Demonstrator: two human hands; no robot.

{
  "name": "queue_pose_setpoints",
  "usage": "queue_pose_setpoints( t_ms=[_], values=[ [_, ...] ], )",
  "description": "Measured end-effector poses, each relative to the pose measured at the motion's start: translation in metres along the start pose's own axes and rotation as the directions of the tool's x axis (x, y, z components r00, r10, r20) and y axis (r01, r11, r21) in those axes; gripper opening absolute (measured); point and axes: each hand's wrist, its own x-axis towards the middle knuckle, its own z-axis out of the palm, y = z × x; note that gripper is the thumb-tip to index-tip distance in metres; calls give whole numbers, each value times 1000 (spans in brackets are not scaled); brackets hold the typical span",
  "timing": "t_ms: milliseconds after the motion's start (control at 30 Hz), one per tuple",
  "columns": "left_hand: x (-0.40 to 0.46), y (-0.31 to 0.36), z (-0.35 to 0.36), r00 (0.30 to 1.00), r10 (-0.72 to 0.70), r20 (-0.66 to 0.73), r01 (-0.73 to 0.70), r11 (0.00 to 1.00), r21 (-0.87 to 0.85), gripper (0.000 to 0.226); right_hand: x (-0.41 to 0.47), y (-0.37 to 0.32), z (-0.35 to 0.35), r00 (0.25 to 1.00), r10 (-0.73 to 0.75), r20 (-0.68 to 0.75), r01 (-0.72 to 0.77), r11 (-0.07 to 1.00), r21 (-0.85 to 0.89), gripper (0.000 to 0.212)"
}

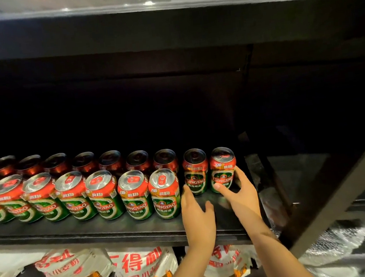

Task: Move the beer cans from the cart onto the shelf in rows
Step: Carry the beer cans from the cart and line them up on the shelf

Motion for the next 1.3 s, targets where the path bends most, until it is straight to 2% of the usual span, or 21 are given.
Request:
queue_pose_setpoints(
  t_ms=[133,200,267,333,433,500,567,633,667,800,867,933,1033,1167,1300],
  values=[
    [-2,3,-12,993,-14,118,17,999,-27,76,-1,6,7,996,48,-77,-50,999,-22,76],
    [-5,2,-25,973,4,232,-2,1000,-10,74,-5,13,13,986,98,-138,-101,995,-14,79],
    [-6,-1,-41,931,50,363,-59,998,15,67,-19,18,19,963,142,-229,-163,984,-77,74],
    [-1,-6,-58,874,104,476,-146,988,52,54,-45,21,25,942,99,-321,-168,966,-195,62],
    [9,-11,-79,753,217,621,-319,946,56,36,-106,20,31,934,36,-355,-160,932,-327,47],
    [8,-12,-87,671,293,681,-458,886,70,34,-153,19,33,914,88,-396,-230,917,-327,36],
    [-4,-10,-91,591,347,729,-558,828,59,33,-201,16,32,853,143,-502,-330,893,-306,31],
    [-28,-6,-94,485,379,788,-625,781,9,26,-252,13,33,758,196,-622,-449,849,-280,28],
    [-44,-5,-94,401,399,825,-660,750,-42,24,-280,11,34,692,228,-684,-511,825,-242,27],
    [-116,-5,-98,-37,439,898,-694,635,-339,24,-394,2,50,370,298,-880,-641,767,-9,27],
    [-150,-10,-104,-183,386,904,-689,606,-398,30,-444,-2,67,207,319,-925,-651,751,113,26],
    [-181,-15,-113,-290,341,894,-684,579,-443,36,-488,-8,88,85,336,-938,-643,738,206,26],
    [-227,-23,-136,-430,303,851,-662,535,-525,41,-549,-24,126,-39,355,-934,-631,716,298,28],
    [-299,-41,-189,-547,264,794,-575,571,-586,36,-636,-59,196,-182,371,-911,-632,665,397,26],
    [-389,-80,-267,-694,177,698,-472,621,-627,36,-732,-98,284,-408,395,-823,-521,639,566,21]
  ],
)
